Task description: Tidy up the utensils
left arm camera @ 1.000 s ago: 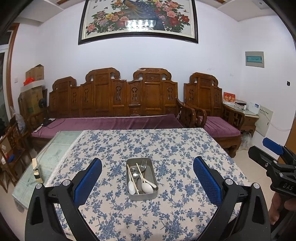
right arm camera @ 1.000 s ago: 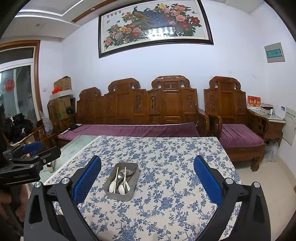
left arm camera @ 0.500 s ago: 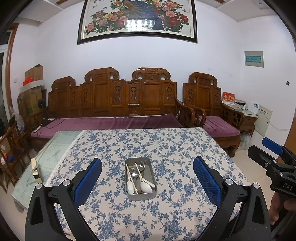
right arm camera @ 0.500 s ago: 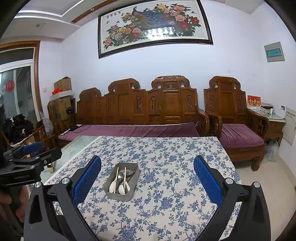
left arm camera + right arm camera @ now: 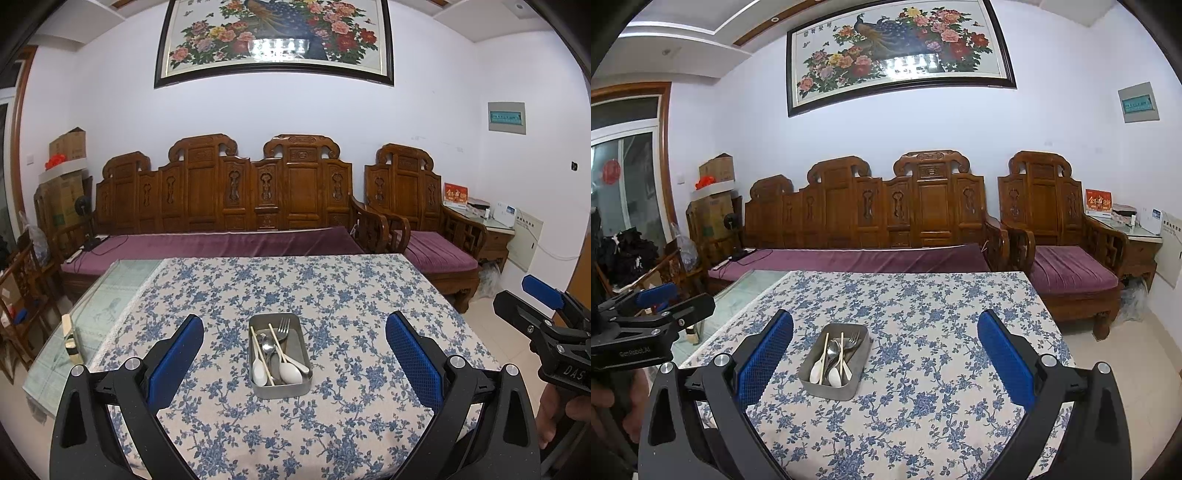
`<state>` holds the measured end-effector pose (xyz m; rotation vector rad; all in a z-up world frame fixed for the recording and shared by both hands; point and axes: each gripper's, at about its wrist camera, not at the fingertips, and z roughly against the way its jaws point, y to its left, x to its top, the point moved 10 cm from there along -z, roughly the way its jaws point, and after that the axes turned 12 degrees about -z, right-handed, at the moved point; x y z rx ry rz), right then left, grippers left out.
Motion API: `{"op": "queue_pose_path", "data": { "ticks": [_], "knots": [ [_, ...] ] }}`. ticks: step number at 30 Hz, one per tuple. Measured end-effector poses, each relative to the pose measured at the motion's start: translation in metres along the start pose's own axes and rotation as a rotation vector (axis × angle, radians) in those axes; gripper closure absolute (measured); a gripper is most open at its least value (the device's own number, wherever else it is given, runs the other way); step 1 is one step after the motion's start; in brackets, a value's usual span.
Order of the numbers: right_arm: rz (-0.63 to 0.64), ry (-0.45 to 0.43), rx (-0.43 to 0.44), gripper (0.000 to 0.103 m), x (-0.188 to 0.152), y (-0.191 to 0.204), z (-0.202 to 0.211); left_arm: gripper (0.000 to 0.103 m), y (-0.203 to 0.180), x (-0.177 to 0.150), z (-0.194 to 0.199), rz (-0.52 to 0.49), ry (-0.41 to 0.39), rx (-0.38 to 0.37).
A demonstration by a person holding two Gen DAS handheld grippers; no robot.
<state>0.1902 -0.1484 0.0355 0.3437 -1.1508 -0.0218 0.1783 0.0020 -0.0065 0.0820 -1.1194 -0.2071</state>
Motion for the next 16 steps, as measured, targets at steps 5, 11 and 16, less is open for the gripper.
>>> {"op": "queue_pose_path", "data": {
  "ticks": [5, 11, 16],
  "knots": [
    [0.0, 0.0, 0.0, 0.002, 0.0002, 0.0022, 0.0006, 0.008, -0.0015, -0.0019, -0.0002, -0.007, -0.004, 0.005],
    [-0.001, 0.0, -0.001, 0.002, 0.0, 0.0033, 0.0008, 0.008, -0.0032, -0.003, -0.0006, -0.007, -0.002, 0.001],
    [-0.003, 0.0, 0.0, 0.002, 0.0, 0.0035, 0.0008, 0.008, -0.0029, -0.003, 0.0009, -0.002, -0.004, -0.003]
  ]
}}
